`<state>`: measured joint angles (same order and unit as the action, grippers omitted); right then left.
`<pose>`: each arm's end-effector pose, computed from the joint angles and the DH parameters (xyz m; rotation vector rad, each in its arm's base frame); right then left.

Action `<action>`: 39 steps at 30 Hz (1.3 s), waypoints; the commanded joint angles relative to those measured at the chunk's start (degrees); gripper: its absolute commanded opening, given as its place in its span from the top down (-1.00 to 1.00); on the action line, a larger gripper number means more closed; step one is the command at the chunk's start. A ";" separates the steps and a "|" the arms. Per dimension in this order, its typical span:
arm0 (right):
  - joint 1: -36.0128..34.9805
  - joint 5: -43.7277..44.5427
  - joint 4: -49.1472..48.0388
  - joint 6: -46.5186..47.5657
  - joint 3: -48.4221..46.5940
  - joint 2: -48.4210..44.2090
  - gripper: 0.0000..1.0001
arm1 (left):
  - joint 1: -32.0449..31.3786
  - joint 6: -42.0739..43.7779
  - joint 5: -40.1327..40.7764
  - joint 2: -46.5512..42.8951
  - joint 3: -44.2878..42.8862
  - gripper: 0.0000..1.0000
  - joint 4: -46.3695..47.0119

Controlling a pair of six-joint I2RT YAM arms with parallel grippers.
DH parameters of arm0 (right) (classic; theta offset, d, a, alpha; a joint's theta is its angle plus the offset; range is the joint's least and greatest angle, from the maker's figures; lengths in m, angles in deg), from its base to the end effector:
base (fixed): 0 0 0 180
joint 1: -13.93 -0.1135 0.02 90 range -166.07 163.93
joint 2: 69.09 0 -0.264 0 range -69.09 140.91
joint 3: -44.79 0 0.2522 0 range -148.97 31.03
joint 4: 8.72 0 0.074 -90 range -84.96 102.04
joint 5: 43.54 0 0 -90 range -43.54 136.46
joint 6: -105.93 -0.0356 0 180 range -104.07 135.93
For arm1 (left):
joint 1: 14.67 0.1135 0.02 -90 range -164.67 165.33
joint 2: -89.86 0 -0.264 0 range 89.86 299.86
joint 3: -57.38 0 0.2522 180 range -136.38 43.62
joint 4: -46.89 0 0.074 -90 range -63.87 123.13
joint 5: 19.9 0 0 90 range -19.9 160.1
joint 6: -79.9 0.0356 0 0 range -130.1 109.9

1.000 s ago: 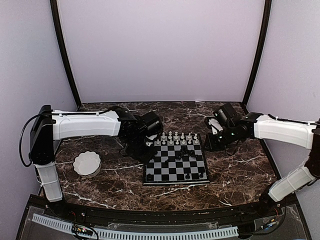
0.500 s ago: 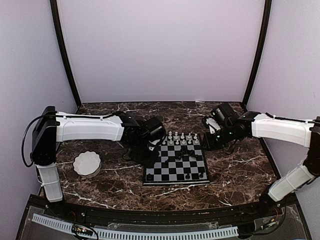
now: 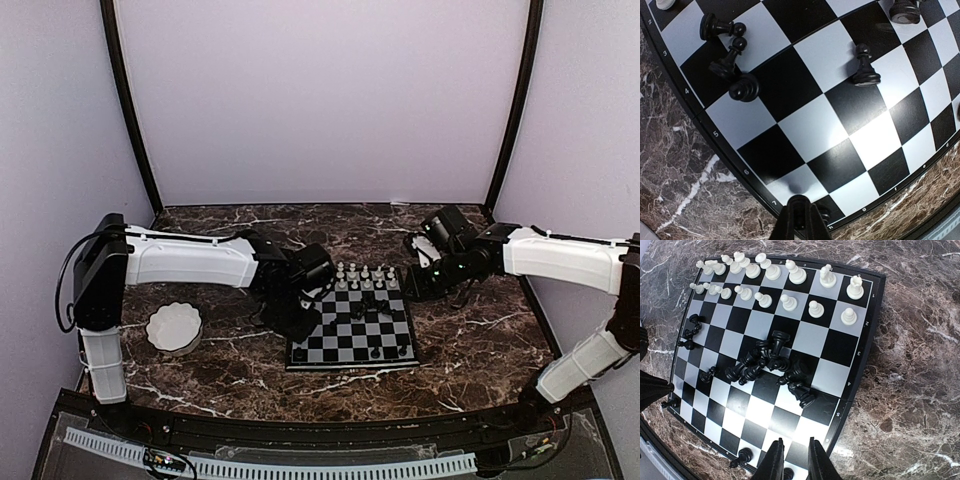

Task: Set up the chess pieces on the board
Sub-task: Place the pawn at h7.

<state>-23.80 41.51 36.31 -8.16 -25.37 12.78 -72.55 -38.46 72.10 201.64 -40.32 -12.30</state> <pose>0.2272 0.1797 0.2321 -0.3476 2.6192 0.5033 0.2106 -0.3331 0.1924 0.7301 2.8004 -0.2540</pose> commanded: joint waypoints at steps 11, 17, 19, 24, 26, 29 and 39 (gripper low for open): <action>-0.49 0.28 -0.60 0.36 -0.84 -0.92 0.62 | -0.36 0.32 -0.33 1.52 -1.66 1.00 -0.49; -0.49 0.48 -0.46 0.43 -0.84 -1.01 0.62 | -0.38 0.42 0.20 1.83 -1.99 0.98 -0.45; -0.49 0.53 -0.38 0.45 -0.84 -1.02 0.62 | -0.38 0.45 0.35 1.85 -2.06 0.96 -0.45; -0.50 0.56 -0.26 0.47 -0.99 -0.79 0.62 | -0.38 0.50 0.46 2.11 -2.40 0.84 -0.60; -0.50 0.58 -0.24 0.62 -1.14 -0.71 0.63 | -0.38 0.62 0.47 2.24 -2.43 0.83 -0.56; -0.52 0.57 -0.25 0.59 -1.20 -0.58 0.62 | -0.43 0.74 0.44 2.37 -2.73 0.78 -0.60; -0.50 0.90 -0.19 0.69 -1.17 -0.59 0.62 | -0.42 0.83 1.42 2.69 -3.60 0.69 -1.42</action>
<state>-23.80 41.57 36.33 -8.12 -25.37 12.78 -72.71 -37.94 72.56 204.31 -41.94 -12.28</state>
